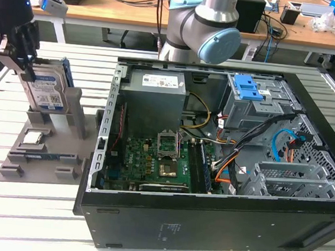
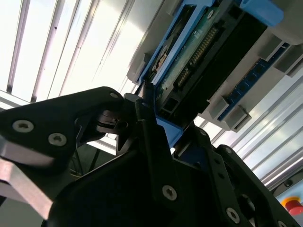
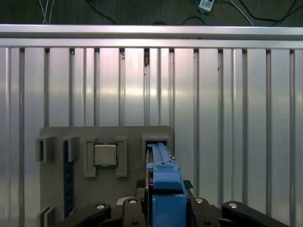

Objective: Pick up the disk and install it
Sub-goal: 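Pick up the disk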

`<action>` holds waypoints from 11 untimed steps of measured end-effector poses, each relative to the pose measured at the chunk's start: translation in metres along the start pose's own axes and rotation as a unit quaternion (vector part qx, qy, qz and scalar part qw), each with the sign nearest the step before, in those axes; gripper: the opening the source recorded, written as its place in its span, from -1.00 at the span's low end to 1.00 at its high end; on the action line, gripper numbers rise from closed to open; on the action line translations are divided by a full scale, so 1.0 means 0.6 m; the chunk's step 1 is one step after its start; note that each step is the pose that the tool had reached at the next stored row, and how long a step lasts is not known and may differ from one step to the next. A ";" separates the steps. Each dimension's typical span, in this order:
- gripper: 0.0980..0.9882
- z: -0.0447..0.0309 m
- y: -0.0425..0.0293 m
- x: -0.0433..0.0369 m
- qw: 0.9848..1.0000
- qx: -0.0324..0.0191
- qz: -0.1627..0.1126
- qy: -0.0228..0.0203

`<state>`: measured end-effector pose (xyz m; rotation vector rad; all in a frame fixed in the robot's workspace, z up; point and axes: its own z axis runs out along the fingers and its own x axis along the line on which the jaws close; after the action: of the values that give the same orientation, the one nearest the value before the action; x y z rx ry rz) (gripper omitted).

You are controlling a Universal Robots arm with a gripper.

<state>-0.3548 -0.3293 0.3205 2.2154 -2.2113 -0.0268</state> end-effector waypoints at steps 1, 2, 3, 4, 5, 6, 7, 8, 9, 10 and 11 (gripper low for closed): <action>-0.39 -0.003 0.000 0.000 1.000 0.000 0.000 0.000; -0.39 -0.007 0.000 0.000 1.000 0.000 0.000 0.000; -0.39 -0.010 0.000 0.000 1.000 0.000 0.000 0.000; -0.39 -0.013 0.000 0.000 1.000 0.000 0.000 0.000; -0.39 -0.016 0.000 0.000 1.000 0.000 0.000 0.000; -0.39 -0.020 0.000 0.000 1.000 0.000 0.000 0.000; -0.39 -0.023 0.000 0.000 1.000 0.000 0.000 0.000; -0.39 -0.026 0.001 0.000 1.000 0.000 0.000 0.000; -0.39 -0.029 0.001 0.000 1.000 0.000 0.000 0.000; -0.39 -0.032 0.001 0.000 1.000 0.000 0.000 0.000; -0.39 -0.035 0.001 0.000 1.000 0.000 0.000 0.000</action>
<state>-0.3548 -0.3293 0.3416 2.2152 -2.2114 -0.0269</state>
